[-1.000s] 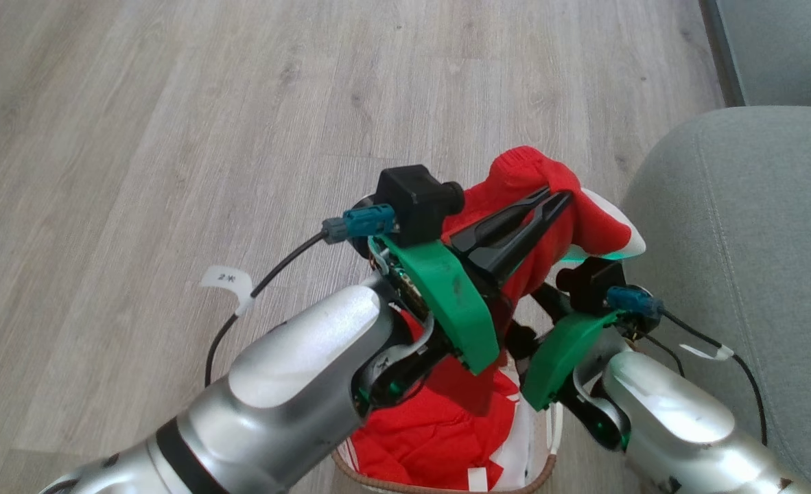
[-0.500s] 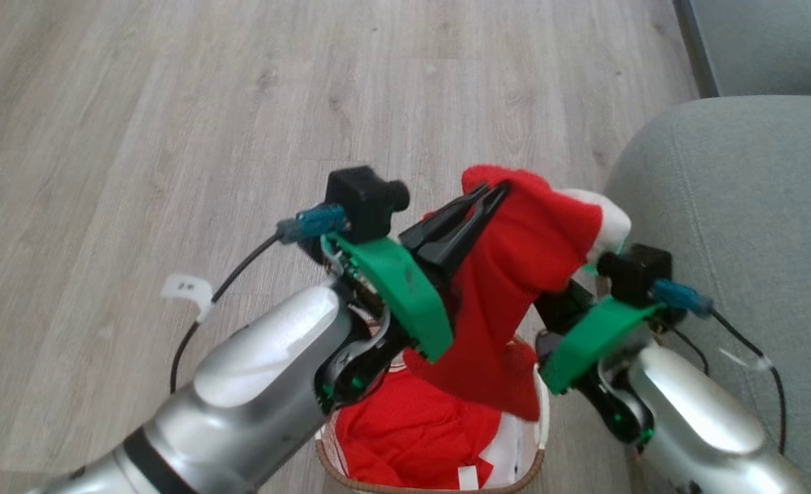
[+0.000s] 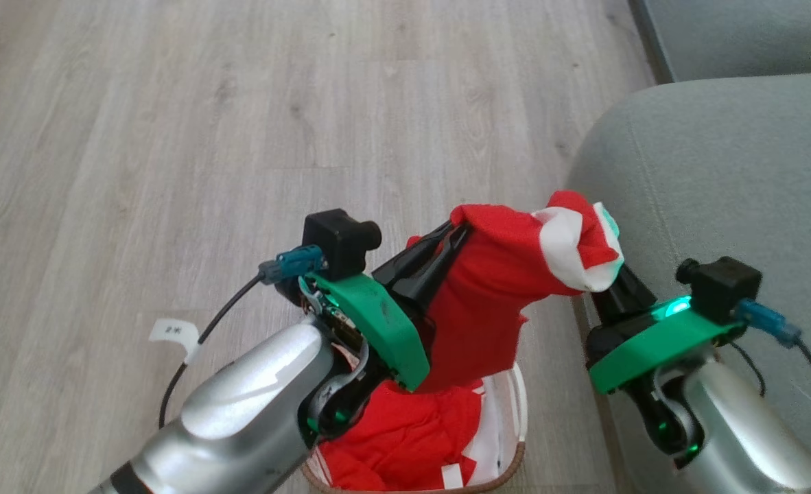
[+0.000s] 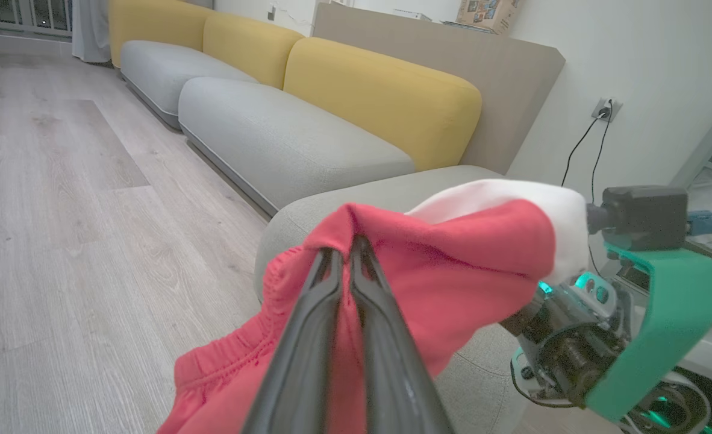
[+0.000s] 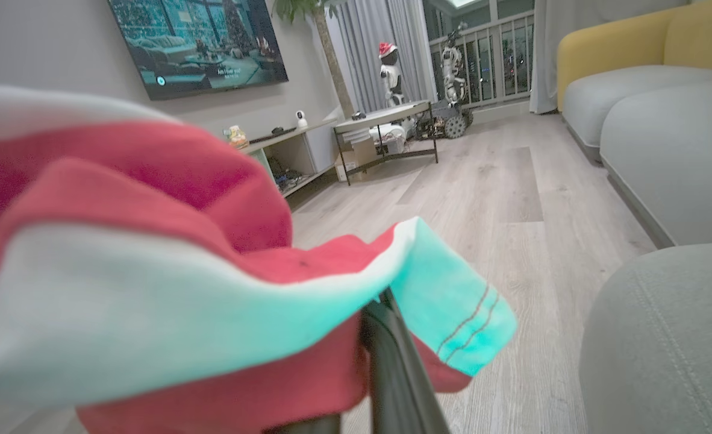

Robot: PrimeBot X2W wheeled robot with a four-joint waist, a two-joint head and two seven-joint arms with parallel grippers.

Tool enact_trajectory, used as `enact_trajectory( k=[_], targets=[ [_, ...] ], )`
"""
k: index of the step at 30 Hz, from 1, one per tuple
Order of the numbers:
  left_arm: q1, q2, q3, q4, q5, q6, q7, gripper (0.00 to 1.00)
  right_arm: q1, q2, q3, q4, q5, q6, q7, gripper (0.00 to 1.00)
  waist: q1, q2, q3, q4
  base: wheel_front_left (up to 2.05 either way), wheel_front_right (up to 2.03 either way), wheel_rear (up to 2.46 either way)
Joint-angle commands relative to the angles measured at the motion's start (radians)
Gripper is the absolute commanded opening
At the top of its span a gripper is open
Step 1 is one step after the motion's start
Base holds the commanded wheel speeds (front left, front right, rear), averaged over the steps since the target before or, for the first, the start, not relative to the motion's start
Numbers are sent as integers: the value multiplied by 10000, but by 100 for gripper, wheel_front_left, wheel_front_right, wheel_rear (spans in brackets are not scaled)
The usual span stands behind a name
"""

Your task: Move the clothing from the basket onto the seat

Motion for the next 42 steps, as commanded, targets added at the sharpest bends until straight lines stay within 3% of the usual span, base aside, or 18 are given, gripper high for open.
enact_trajectory(
  k=[1,2,3,22,42],
  targets=[
    [-354,201,451,-305,-87,38,-133,20,-131,-134,-52,-445,-85,-2,-131,0,0,0,-10,-156,0,0,0],
    [-324,209,443,-309,-77,54,-157,43,-104,-138,-180,-563,-87,-2,-131,0,0,0,-3,-240,0,0,0],
    [-250,225,403,-307,-61,71,-190,100,-78,-159,-411,-770,-119,-2,-131,0,0,0,-1,-434,0,0,0],
    [-299,406,227,-411,367,125,-550,100,-99,-558,-1999,-2749,-474,-2,15,0,0,0,528,-2678,0,0,0],
    [-517,610,140,-367,706,208,-737,100,802,-126,-2893,-4644,-914,-2,588,0,0,0,871,-4680,0,0,0]
  ],
)
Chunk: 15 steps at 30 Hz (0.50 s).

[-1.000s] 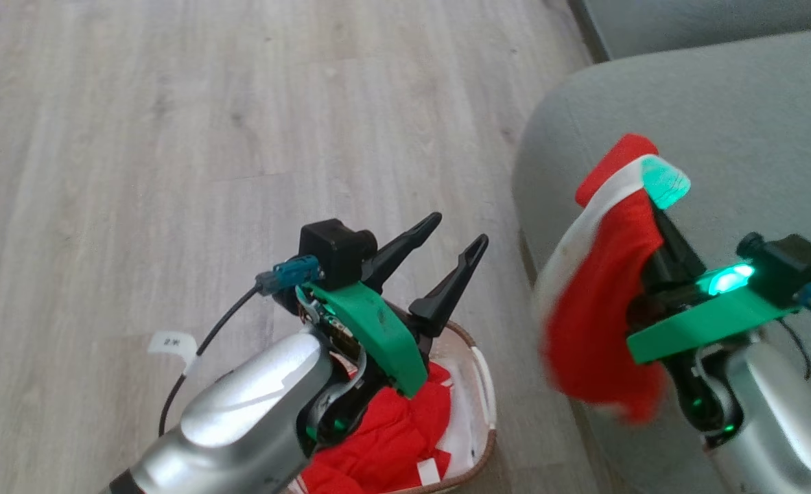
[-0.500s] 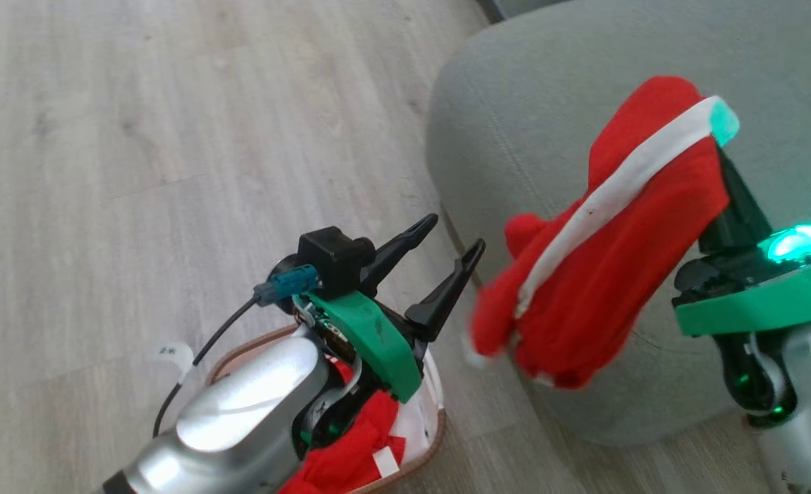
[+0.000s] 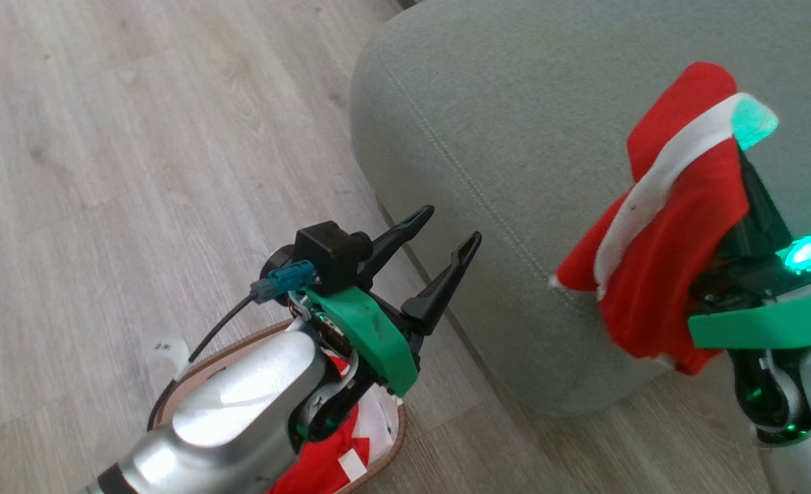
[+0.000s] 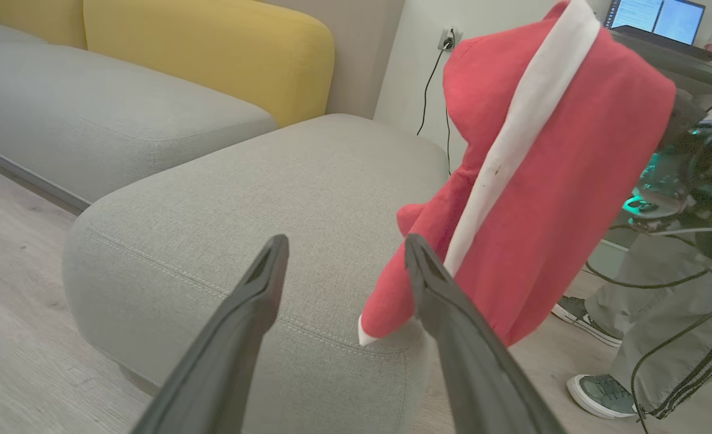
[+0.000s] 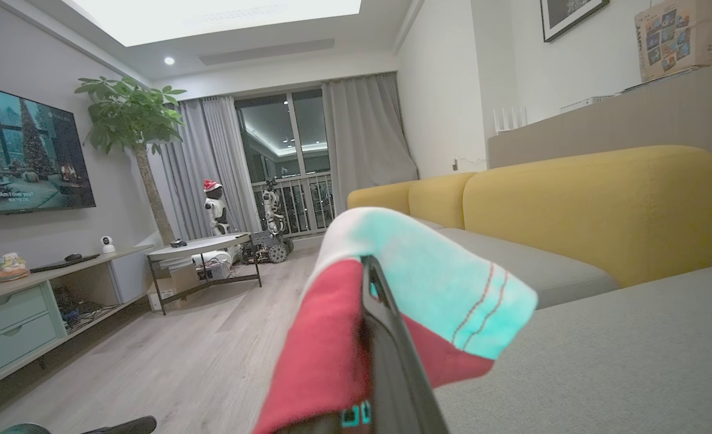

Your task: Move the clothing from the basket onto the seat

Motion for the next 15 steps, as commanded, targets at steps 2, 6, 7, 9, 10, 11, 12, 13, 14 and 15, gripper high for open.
enact_trajectory(
  k=[2,6,7,9,10,11,12,13,14,15],
  targets=[
    [-551,206,432,-280,84,68,-108,100,19,-4,33,-512,-66,-2,67,0,0,-1,41,-179,0,0,0],
    [-581,213,406,-297,103,81,-104,100,29,8,-46,-633,-96,-2,176,0,0,-1,109,-288,0,0,0],
    [-597,216,400,-304,108,83,-95,100,-13,-9,-56,-641,-106,-2,215,0,0,-1,139,-301,0,0,0],
    [-640,226,385,-326,126,87,-71,100,-180,-55,-64,-629,-106,-2,287,0,0,-1,216,-309,0,0,0],
    [-664,234,374,-337,138,83,-59,100,-309,-81,-69,-593,-75,-2,313,0,0,-1,252,-305,0,0,0],
    [-691,241,361,-351,154,80,-43,100,-464,-120,-79,-533,-30,-2,339,0,0,-1,298,-296,0,0,0],
    [-727,247,345,-374,174,79,-20,100,-654,-181,-105,-436,45,-2,359,0,0,-1,368,-275,0,0,0],
    [-768,259,330,-395,198,73,2,100,-874,-275,-117,-317,90,-2,364,0,0,-1,431,-250,0,0,0],
    [-816,271,309,-420,224,64,35,100,-1104,-414,-124,-182,67,-2,375,0,0,-1,506,-207,0,0,0],
    [-860,291,294,-441,247,55,65,100,-1349,-515,-129,-39,89,-2,376,0,0,-1,566,-163,0,0,0]
  ],
)
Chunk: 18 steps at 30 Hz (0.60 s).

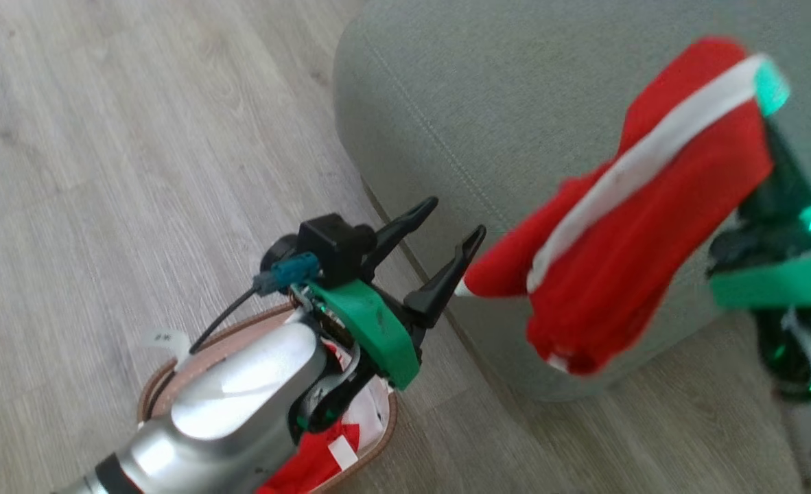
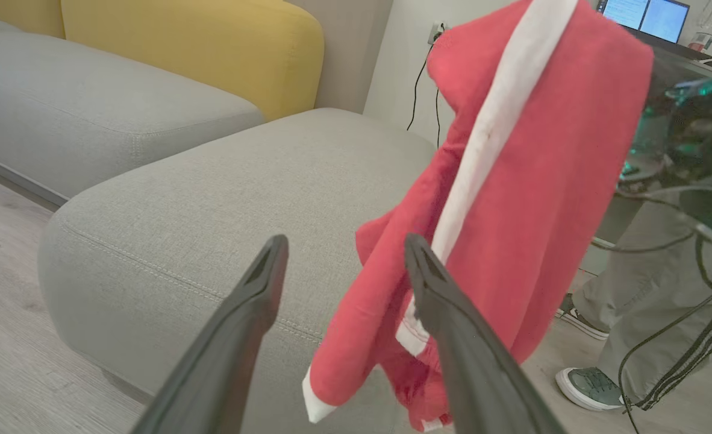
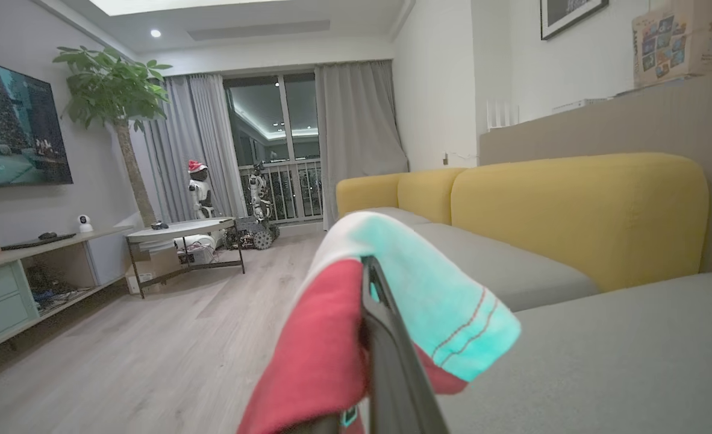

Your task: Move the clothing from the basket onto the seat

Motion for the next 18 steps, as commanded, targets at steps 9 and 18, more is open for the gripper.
enact_trajectory(
  k=[9,18],
  targets=[
    [-1077,506,328,-744,356,121,280,100,-2850,-1114,-204,1178,655,-2,17,0,0,0,867,494,0,0,0],
    [-1747,666,199,-1226,650,105,798,100,-5707,-2433,-96,3483,1620,-2,-39,0,0,0,2299,973,0,0,0]
  ],
)
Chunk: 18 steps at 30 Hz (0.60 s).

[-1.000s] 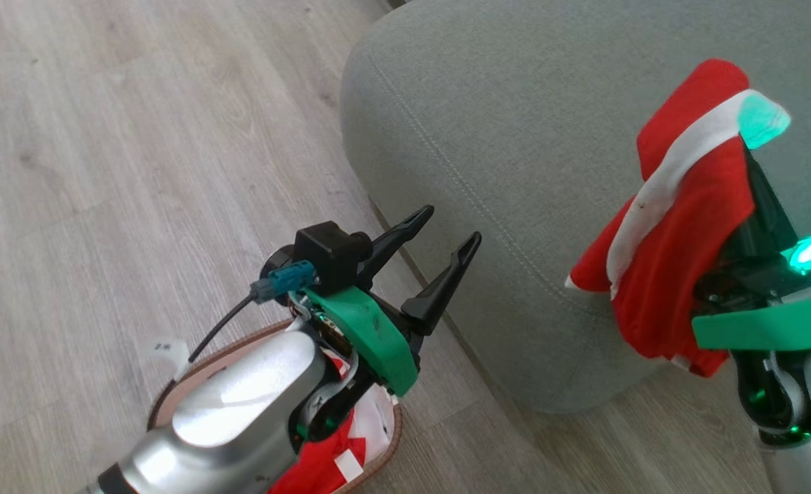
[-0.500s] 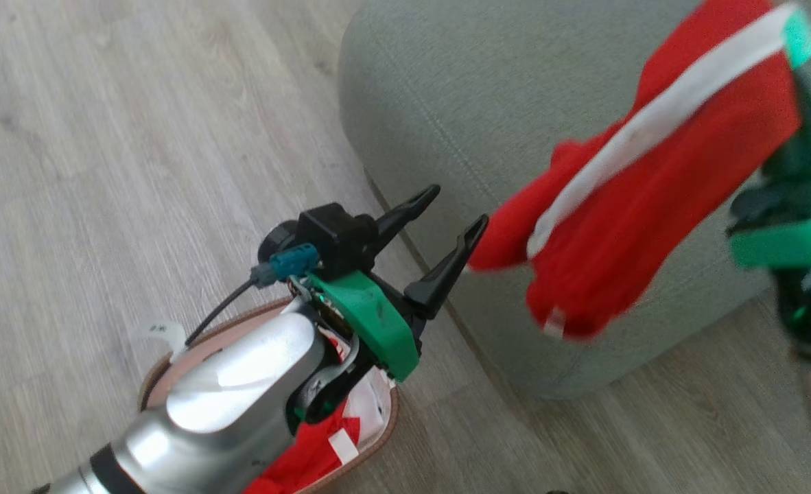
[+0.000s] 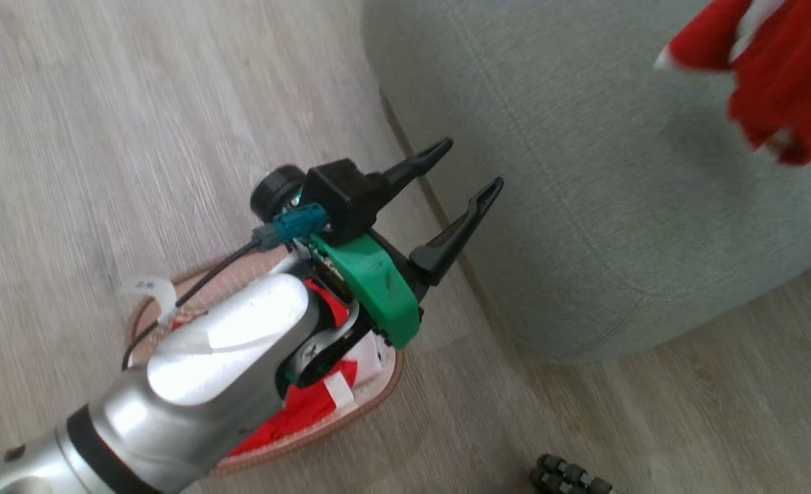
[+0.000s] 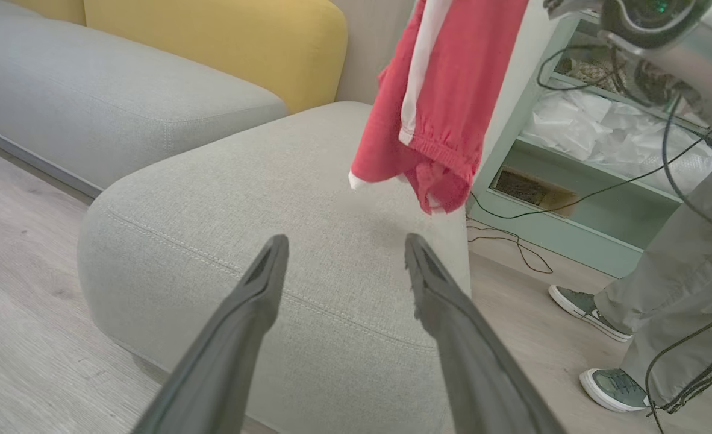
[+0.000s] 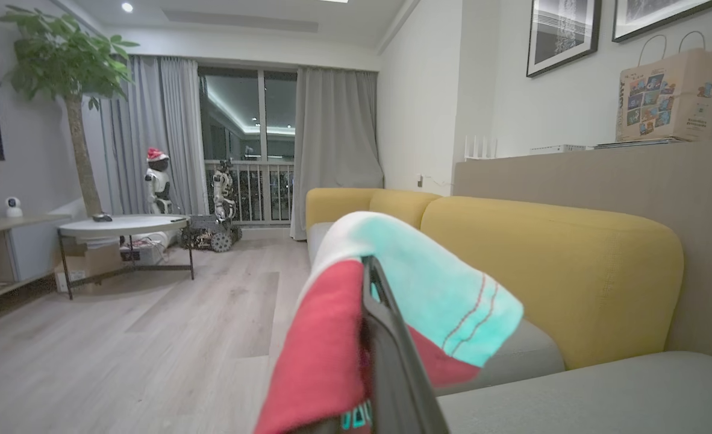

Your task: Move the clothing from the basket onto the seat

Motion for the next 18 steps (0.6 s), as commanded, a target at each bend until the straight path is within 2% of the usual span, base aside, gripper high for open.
enact_trajectory(
  k=[1,10,13,18],
  targets=[
    [-571,227,268,-392,146,18,72,100,-494,-430,92,5,105,-2,-68,0,-1,0,614,294,0,0,0],
    [-1200,212,118,-599,434,-76,408,100,-2140,-1220,252,2161,55,-2,-583,0,-1,0,1874,946,0,0,0],
    [-1318,241,107,-593,503,-72,440,100,-2471,-1218,305,2861,-170,-2,-791,0,-1,0,2126,1086,0,0,0],
    [-1313,288,72,-550,532,-46,427,100,-2466,-940,1021,3854,-488,-2,-819,0,-1,0,2372,1199,0,0,0]
  ],
)
